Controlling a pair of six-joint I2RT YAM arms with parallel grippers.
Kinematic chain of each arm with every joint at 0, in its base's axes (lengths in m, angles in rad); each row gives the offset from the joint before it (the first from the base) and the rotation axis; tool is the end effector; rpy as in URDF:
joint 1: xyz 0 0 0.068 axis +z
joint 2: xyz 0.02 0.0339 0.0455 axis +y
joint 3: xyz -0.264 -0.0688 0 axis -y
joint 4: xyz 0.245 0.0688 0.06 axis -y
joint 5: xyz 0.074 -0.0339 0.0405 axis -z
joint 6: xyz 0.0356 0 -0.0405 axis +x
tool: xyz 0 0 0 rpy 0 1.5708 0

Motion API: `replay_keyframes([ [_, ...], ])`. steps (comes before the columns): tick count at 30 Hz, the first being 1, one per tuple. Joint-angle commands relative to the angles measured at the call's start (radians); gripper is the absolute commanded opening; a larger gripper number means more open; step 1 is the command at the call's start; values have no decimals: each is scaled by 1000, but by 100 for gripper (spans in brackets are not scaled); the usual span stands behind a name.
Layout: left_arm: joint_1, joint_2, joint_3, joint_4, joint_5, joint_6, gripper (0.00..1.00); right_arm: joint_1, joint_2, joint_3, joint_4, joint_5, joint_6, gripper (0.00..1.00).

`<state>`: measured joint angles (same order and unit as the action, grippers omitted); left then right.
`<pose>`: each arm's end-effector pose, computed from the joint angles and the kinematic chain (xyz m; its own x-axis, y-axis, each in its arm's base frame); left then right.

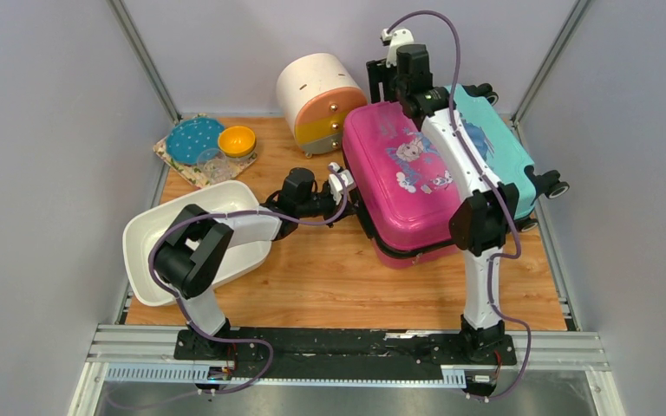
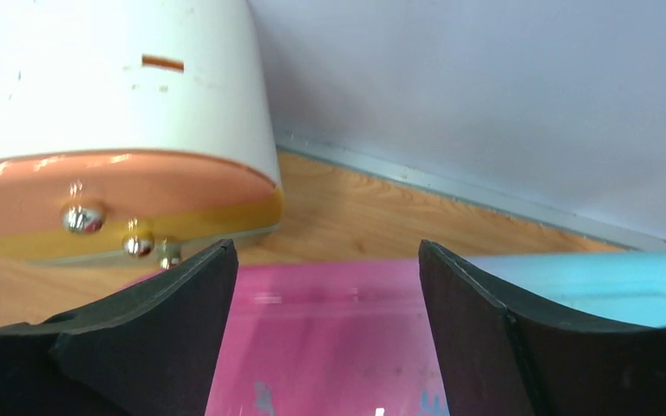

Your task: Open, take out, and arrange the luggage

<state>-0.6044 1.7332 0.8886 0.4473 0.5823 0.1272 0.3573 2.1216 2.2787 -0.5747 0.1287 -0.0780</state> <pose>0.2899 -0.2240 0.1905 -0.2027 0.2687 -0.9417 0.9251 0.3679 -0.0941 0.4613 0.1673 0.3917 -0.3603 -0.2170 -0.9072 -0.2658 0.9561 -0.1231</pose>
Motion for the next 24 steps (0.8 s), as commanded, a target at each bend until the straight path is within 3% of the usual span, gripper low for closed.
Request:
replay_keyframes([
  [1,18,-11,-11,54,-12,-23,0,3,73,50,216,66,-14,81],
  [12,18,2,-14,60,-9,-24,0,-1,241,22,554,362,-299,80],
  [19,20,3,-17,56,-18,-23,0,-3,239,-82,590,199,-407,75],
  [24,20,-7,-25,27,-56,-31,0,0,129,-211,357,-87,-453,68],
])
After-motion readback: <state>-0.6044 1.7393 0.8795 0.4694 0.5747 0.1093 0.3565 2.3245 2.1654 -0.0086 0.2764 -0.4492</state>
